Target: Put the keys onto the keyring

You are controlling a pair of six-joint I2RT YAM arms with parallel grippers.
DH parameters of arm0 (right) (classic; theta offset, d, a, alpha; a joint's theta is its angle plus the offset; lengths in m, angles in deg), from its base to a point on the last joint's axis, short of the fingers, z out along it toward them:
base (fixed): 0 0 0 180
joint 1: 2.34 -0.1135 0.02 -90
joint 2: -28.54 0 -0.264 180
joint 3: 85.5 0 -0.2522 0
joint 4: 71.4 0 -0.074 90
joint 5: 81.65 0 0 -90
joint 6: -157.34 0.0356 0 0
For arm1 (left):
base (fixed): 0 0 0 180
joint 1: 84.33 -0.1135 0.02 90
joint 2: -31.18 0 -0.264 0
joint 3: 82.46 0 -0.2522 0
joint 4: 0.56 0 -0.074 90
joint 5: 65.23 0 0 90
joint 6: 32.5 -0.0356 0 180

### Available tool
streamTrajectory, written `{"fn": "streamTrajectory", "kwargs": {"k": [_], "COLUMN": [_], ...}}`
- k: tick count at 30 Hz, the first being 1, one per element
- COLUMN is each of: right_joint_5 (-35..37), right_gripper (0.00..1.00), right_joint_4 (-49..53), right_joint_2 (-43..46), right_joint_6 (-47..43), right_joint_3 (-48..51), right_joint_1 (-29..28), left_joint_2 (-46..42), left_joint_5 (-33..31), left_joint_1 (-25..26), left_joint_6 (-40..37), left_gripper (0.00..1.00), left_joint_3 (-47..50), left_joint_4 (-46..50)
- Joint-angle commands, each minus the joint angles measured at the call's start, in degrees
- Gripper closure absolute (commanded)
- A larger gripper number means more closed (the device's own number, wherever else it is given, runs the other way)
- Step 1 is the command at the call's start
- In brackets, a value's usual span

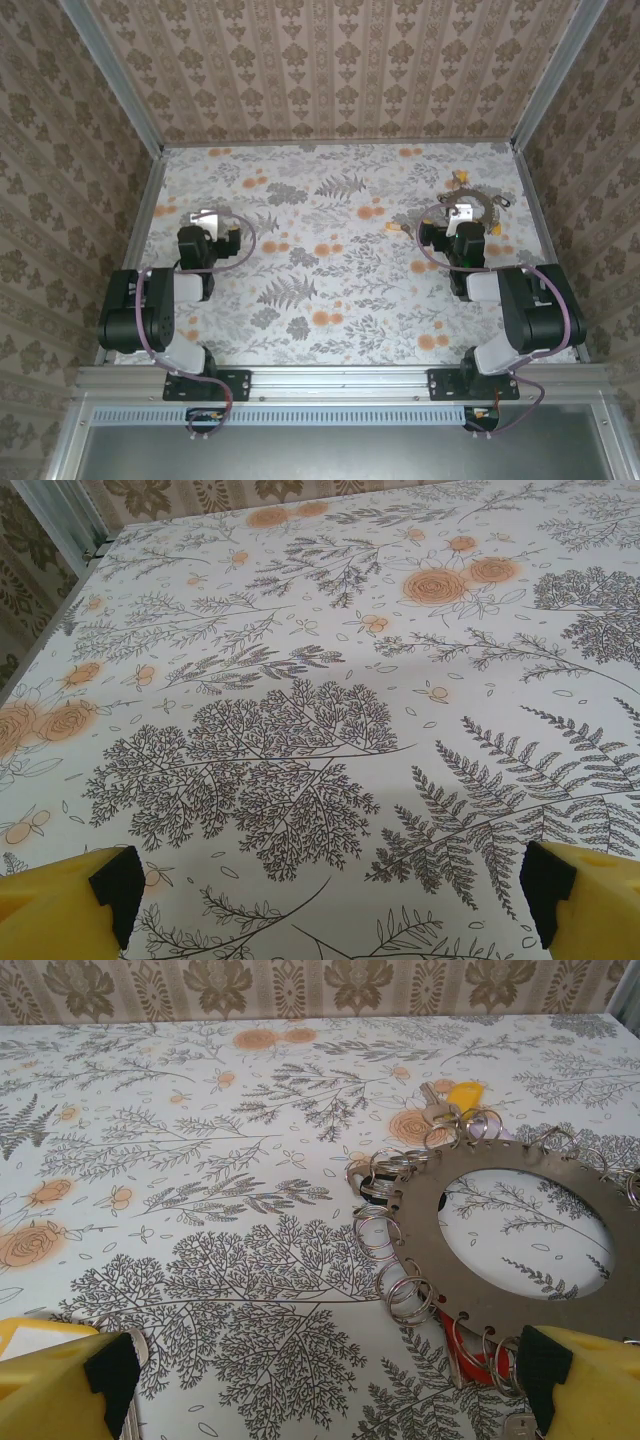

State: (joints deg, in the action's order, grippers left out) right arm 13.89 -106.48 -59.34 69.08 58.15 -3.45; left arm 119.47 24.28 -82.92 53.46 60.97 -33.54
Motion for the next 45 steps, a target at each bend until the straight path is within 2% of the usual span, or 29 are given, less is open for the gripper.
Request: {"fn": "streamTrajectory", "kwargs": {"k": [1, 31, 36, 38, 41, 45], "right_joint_5": [-0.56, -0.62, -2.43, -1.85, -4.75, -7.70], "right_gripper": [0.00, 0.00, 0.01, 0.00, 0.00, 0.00], "right_joint_4": [-0.38, -0.11, 0.08, 2.99, 8.78, 18.91], "right_joint_2": [0.31, 0.29, 0.63, 2.69, 7.41, 18.97], "right_joint_6": [0.55, 0.64, 0.33, 0.98, 0.01, 0.15], "right_joint_3": [-0.61, -0.73, -0.75, -1.53, -2.60, -4.99], "right_joint_1": [0.23, 0.31, 0.47, 0.73, 1.02, 0.95], "left_joint_2": [-0.29, -0.35, -0.43, -0.49, -0.59, -0.75], "left_joint_5": [-0.35, -0.45, -0.44, -0.55, -0.05, 0.51], "left_joint_1": [-0.35, -0.35, -0.95, -0.92, -1.30, -1.62], "left_joint_6": [0.87, 1.12, 1.66, 1.75, 2.16, 2.36], "left_gripper": [0.00, 0.00, 0.00, 0.00, 0.00, 0.00], "left_joint_3": [-0.75, -0.64, -0.09, -0.05, 0.92, 1.63], "left_joint_4": [-1.51, -1.60, -2.57, -2.61, -4.44, -5.57]}}
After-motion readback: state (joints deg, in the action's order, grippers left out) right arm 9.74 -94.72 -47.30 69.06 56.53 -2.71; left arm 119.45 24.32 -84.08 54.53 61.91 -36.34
